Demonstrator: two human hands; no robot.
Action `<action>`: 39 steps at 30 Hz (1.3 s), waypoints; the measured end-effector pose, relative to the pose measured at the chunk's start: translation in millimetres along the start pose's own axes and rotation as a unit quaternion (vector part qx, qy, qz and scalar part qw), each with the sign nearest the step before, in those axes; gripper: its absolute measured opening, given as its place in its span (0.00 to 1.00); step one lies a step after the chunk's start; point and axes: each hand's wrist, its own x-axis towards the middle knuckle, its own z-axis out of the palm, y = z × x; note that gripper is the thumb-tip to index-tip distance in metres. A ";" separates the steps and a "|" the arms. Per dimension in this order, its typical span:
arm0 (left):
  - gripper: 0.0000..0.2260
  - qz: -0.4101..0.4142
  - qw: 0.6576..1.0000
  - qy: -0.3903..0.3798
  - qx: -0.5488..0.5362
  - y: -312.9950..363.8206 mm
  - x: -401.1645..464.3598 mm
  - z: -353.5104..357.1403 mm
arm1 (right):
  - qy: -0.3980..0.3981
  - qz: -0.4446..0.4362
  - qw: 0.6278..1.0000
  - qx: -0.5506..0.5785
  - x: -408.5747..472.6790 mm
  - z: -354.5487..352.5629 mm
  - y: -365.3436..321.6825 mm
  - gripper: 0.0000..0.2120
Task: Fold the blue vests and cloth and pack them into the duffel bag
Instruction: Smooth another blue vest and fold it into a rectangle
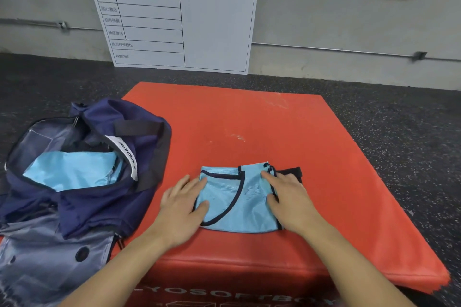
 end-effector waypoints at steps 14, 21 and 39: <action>0.27 0.118 0.979 0.064 0.153 9.3 -4.9 19.6 | 0.114 -0.089 0.986 -0.086 2.7 36.2 -59.9 0.29; 0.30 0.082 0.984 0.071 0.143 -9.8 -6.3 23.0 | 0.005 0.028 0.999 -0.034 10.9 62.1 -66.8 0.43; 0.29 0.093 0.979 0.088 0.158 -42.0 -48.6 9.0 | 0.001 -0.051 0.998 -0.037 23.9 73.5 -114.8 0.38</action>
